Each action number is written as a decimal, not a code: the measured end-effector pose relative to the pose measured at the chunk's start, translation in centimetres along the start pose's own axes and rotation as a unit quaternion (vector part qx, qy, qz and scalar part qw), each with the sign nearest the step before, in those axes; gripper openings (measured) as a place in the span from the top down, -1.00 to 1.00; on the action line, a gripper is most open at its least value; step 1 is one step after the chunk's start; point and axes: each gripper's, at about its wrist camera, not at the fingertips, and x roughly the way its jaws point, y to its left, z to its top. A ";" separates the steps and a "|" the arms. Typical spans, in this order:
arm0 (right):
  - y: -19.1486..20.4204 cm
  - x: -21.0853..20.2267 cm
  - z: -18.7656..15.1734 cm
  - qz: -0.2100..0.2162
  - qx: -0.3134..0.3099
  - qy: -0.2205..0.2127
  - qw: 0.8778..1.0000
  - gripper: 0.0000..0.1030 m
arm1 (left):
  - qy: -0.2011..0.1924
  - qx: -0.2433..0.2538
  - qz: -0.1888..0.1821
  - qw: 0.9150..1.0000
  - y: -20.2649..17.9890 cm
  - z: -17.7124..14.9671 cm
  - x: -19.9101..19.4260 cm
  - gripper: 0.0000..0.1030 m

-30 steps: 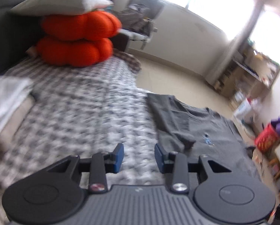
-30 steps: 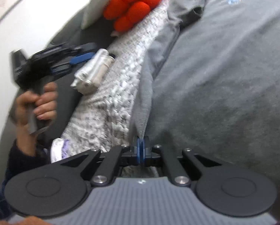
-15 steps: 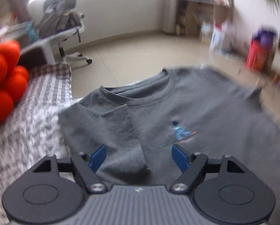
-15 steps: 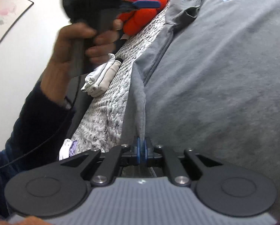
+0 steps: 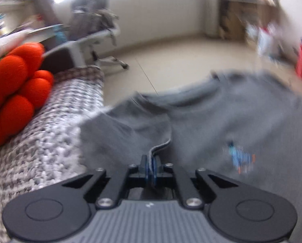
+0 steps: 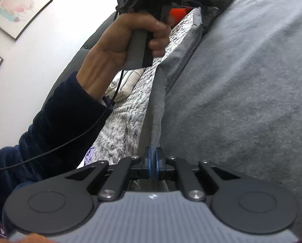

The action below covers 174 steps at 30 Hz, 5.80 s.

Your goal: Fold clothes

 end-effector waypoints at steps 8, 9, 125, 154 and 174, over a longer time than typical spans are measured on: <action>2.1 -1.2 -0.7 0.036 -0.032 -0.016 0.999 0.87 | -0.071 -0.178 -0.032 0.981 3.3 3.0 -0.8 0.92; 2.1 -1.2 -0.7 0.022 -0.032 -0.014 0.999 0.87 | -0.069 -0.188 -0.032 0.979 3.2 3.0 -0.3 0.92; -5.8 2.2 22.3 -0.428 -0.166 -0.134 0.878 0.97 | -0.001 -0.133 0.143 0.981 10.7 2.7 10.1 -0.40; -6.5 1.7 21.4 -0.412 -0.173 -0.166 0.879 0.95 | -0.019 -0.148 0.014 0.989 8.3 2.8 10.3 0.95; -7.1 0.9 21.8 -0.360 -0.154 -0.197 0.899 0.95 | -0.057 -0.216 0.006 0.975 10.8 1.7 9.1 0.96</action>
